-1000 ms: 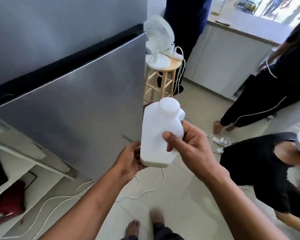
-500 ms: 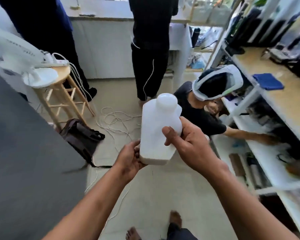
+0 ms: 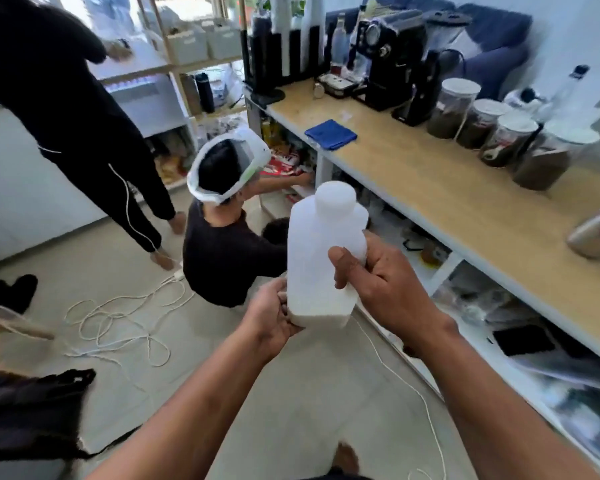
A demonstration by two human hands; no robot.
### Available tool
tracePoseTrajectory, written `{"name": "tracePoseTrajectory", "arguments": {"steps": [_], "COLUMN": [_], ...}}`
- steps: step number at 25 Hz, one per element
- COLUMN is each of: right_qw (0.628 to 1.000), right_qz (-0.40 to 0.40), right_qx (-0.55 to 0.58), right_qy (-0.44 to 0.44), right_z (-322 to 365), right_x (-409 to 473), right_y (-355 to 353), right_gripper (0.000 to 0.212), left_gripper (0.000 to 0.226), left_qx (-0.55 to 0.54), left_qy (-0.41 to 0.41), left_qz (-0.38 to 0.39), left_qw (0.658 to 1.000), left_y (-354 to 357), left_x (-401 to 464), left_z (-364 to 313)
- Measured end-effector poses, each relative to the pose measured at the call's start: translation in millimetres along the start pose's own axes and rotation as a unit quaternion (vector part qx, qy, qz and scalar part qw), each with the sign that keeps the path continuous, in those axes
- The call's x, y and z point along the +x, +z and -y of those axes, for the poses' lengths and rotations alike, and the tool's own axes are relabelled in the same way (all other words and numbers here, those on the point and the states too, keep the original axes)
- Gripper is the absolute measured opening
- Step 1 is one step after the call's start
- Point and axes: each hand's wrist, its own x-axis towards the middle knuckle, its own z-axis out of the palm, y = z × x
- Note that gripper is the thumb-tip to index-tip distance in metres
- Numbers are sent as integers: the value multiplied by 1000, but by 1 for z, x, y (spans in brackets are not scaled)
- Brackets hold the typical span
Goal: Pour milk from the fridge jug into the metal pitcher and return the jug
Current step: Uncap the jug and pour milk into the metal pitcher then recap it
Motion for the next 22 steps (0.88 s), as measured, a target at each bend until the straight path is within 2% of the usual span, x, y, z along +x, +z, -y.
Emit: {"name": "tracePoseTrajectory", "arguments": {"steps": [6, 11, 17, 22], "right_qw": [994, 976, 947, 909], "right_qz": [-97, -194, -278, -356], "right_qx": [-23, -30, -40, -21], "right_qy": [43, 89, 158, 216], "right_z": [-45, -78, -112, -127], "right_x": [2, -11, -14, -5], "right_y": [-119, -190, -245, -294], "right_gripper": [27, 32, 30, 35], "left_gripper": [39, 42, 39, 41], "left_qx": [47, 118, 173, 227], "left_qy": [-42, -78, -130, -182], "left_qz": [64, 125, 200, 271], "left_qw": [996, 982, 956, 918], "left_y": [142, 228, 308, 384], "left_x": [52, 86, 130, 169], "left_z": [15, 38, 59, 68]}}
